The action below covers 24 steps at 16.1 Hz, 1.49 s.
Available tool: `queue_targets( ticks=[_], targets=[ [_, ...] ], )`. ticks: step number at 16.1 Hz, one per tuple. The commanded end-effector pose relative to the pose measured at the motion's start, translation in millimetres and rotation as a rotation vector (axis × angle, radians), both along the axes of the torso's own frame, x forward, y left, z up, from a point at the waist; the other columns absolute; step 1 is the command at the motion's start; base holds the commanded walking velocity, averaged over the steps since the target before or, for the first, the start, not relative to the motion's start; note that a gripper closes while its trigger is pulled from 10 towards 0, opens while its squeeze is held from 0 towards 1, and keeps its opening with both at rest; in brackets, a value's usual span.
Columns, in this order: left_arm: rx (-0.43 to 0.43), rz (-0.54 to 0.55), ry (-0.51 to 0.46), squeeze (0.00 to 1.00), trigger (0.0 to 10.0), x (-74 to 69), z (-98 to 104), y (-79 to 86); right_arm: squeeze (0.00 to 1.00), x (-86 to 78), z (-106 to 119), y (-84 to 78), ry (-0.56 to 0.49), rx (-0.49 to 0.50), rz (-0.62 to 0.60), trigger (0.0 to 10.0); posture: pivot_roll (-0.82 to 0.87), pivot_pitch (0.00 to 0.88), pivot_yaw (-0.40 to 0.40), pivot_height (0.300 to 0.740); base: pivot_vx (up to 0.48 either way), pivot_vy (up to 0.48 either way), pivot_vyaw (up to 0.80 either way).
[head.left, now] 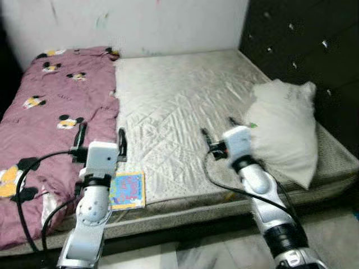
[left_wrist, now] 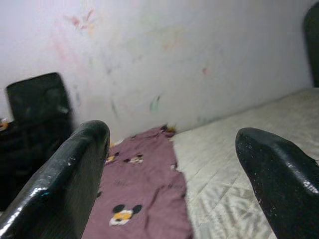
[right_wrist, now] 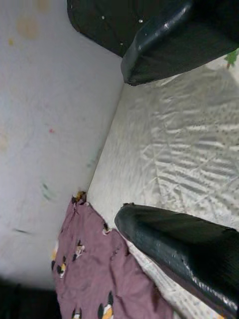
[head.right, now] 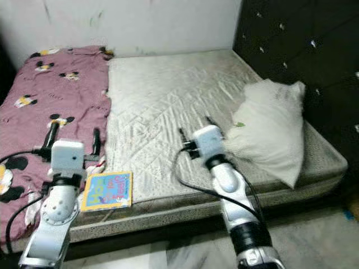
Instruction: Clean up the room
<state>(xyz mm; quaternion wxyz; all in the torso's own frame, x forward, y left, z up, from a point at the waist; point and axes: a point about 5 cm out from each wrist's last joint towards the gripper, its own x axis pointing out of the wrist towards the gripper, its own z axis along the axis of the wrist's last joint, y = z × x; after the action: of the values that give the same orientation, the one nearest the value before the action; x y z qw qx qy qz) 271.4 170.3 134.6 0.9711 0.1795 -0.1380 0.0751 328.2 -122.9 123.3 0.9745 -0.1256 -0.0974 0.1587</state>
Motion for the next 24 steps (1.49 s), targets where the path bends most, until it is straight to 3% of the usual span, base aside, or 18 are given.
queue_targets(
  ticks=[1, 4, 6, 8, 12, 17, 24],
  targets=[
    [0.006, 0.029, 0.027, 0.00, 10.0, -1.2, -5, 6.9, 0.00, -0.3, 6, 7.4, -0.013, 0.021, 0.018, 10.0, -0.04, 0.000, -0.010, 0.740, 0.000, 0.000, 0.80],
    [-0.003, -0.015, 0.078, 0.00, 10.0, -9.1, -12, 9.4, 0.00, -15.1, -14, 8.8, 0.030, 0.029, -0.004, 10.0, -0.03, 0.000, -0.006, 0.740, 0.000, 0.000, 0.47],
    [-0.007, -0.039, 0.071, 0.00, 10.0, -6.8, -12, 8.2, 0.00, -17.4, -17, 9.6, 0.052, 0.040, 0.005, 10.0, -0.03, 0.000, -0.033, 0.740, 0.000, 0.000, 0.00],
    [-0.071, -0.014, 0.063, 0.00, 10.0, -7.3, -13, 8.1, 0.00, -21.4, -17, 15.6, 0.059, -0.002, 0.098, 10.0, -0.03, 0.000, -0.082, 0.740, 0.000, 0.000, 0.00],
    [-0.090, -0.017, 0.070, 0.00, 10.0, -17.2, -15, 4.2, 0.00, -12.5, -10, 11.5, 0.045, -0.017, 0.091, 10.0, -0.02, 0.018, -0.088, 0.740, 0.351, 0.000, 0.00],
    [-0.064, -0.077, 0.074, 0.00, 10.0, -11.7, -11, -0.5, 0.00, -14.8, -11, 1.9, 0.050, 0.009, 0.038, 10.0, -0.02, 0.029, -0.065, 0.740, 0.480, 0.000, 0.00],
    [-0.083, -0.028, 0.110, 0.00, 10.0, -13.6, -17, -4.0, 0.00, -12.5, -10, 3.5, 0.057, 0.022, 0.047, 10.0, -0.02, 0.055, -0.067, 0.740, 0.147, 0.000, 0.00]
  ],
)
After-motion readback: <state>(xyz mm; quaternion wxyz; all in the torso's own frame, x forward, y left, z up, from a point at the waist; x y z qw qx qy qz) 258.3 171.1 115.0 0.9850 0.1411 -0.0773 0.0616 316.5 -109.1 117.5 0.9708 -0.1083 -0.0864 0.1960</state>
